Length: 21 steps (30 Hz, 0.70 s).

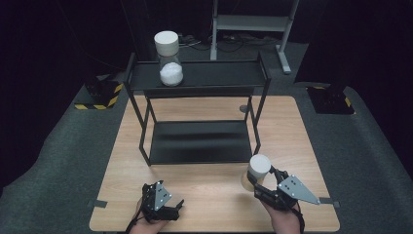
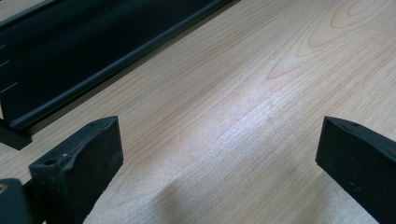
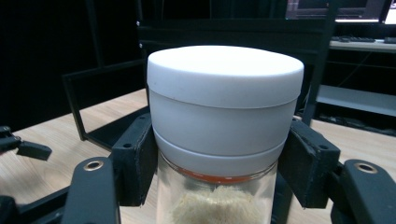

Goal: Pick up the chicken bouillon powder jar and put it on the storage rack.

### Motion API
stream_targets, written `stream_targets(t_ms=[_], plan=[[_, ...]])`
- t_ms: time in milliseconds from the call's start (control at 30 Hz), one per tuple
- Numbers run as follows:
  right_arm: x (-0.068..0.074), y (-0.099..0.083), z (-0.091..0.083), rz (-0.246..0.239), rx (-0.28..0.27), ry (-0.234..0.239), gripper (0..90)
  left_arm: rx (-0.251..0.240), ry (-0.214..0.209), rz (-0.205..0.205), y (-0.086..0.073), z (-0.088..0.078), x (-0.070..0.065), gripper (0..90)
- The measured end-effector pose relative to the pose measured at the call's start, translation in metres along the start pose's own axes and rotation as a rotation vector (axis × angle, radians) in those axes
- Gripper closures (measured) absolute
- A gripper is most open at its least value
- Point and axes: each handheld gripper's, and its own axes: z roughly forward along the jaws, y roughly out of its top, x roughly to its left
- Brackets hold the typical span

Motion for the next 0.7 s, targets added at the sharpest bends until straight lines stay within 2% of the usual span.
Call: stream_targets(t_ms=[367, 700], plan=[[0.007, 0.026, 0.017, -0.02, -0.009, 0.019, 34.4, -0.008, -0.012, -0.001, -0.001, -0.001, 0.002, 1.1], [0.007, 0.045, 0.031, -0.014, -0.027, 0.031, 34.4, -0.012, -0.017, 0.0, -0.002, -0.001, 0.003, 1.1]])
